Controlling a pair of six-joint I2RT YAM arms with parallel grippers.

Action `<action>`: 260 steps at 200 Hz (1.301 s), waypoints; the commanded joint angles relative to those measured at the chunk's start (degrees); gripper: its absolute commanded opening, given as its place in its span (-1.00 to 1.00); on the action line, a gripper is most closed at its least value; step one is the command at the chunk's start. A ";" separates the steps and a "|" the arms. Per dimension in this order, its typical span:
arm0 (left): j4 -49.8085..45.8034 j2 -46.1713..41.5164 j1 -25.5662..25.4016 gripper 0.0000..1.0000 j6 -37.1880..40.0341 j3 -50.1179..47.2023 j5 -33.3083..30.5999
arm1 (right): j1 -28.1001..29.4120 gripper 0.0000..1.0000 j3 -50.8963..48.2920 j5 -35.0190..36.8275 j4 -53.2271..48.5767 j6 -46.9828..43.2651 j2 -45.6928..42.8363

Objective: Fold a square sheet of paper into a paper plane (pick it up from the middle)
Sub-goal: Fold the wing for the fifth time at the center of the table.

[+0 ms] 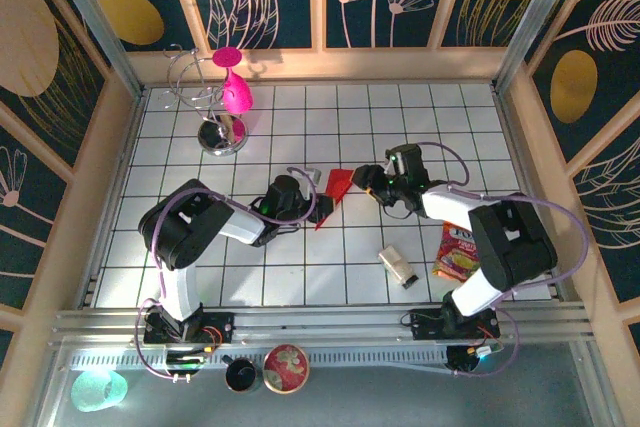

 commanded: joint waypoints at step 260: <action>7.57 5.57 5.16 -0.77 -28.60 1.00 14.13 | 3.20 0.19 11.88 -4.76 -4.95 -15.62 14.15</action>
